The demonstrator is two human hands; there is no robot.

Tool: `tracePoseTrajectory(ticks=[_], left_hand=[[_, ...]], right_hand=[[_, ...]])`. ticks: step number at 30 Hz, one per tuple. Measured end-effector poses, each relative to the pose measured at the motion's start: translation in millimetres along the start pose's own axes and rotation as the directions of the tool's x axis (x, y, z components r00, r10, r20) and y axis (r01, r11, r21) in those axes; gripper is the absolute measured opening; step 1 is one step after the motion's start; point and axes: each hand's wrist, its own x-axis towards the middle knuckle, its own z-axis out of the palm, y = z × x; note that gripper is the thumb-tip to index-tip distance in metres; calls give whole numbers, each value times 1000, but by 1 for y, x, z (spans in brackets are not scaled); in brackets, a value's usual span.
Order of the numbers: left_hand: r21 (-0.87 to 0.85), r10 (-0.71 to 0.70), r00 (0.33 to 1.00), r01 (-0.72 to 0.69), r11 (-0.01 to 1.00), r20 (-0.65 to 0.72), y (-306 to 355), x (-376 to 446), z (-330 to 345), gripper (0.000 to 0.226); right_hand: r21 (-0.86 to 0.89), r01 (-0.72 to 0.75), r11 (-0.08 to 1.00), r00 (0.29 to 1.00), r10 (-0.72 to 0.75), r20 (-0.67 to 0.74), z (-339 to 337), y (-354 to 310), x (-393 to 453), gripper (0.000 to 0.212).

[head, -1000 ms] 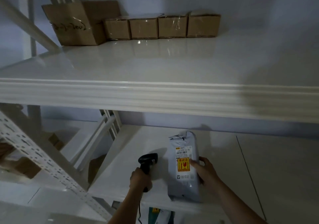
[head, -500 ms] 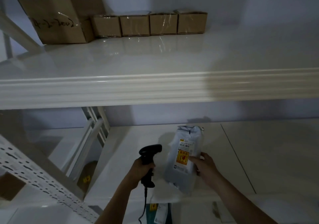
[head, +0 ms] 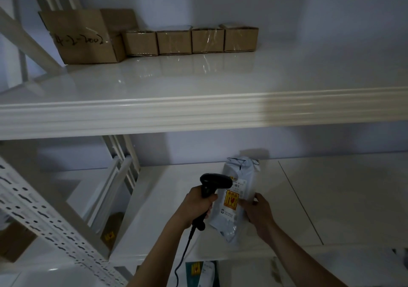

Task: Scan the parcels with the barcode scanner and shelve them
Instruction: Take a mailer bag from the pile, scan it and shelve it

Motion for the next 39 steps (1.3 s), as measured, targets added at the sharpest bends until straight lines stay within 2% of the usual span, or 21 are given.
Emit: tracePoseTrajectory(ticks=[19, 27, 39], left_hand=[[10, -18, 1000, 18, 1000, 3, -1, 3, -5, 6], [11, -62, 998, 62, 998, -21, -11, 10, -8, 9], [15, -36, 999, 36, 999, -2, -12, 16, -9, 8]], right_hand=[[42, -11, 999, 999, 10, 31, 8, -3, 1, 30], [26, -36, 999, 999, 36, 14, 6, -4, 4, 38], [9, -52, 999, 998, 52, 25, 5, -8, 8, 40]])
